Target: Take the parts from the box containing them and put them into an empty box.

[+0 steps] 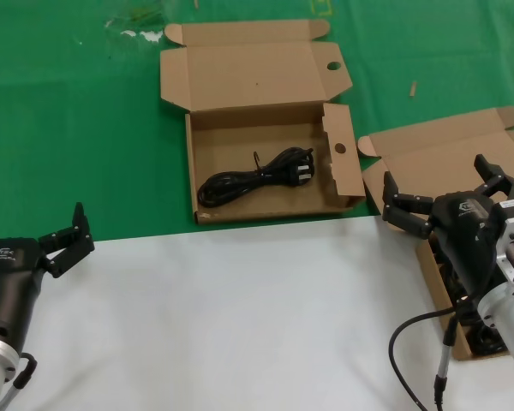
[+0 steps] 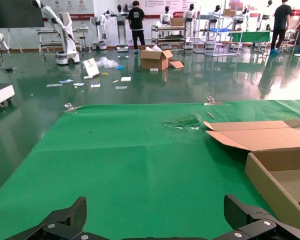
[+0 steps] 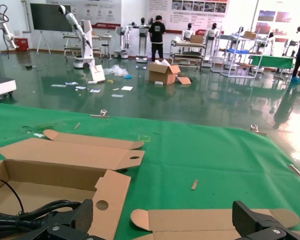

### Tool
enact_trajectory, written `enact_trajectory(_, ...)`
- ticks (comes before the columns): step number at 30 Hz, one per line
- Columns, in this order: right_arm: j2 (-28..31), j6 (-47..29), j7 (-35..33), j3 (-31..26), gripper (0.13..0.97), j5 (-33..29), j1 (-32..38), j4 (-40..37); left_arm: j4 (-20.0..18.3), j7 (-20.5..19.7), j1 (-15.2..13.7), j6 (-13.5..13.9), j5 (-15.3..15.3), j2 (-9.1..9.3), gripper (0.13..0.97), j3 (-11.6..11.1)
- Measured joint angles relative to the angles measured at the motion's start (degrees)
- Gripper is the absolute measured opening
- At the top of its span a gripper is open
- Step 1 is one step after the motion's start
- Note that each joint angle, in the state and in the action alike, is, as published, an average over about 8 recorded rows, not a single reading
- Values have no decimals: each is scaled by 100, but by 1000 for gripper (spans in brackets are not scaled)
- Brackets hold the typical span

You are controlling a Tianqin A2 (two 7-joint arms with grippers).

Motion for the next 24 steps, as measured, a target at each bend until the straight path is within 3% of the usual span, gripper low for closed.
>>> enact_trajectory(24,0,0,0,0,966,0,0,0,0,0,0,0,0,0,966,0)
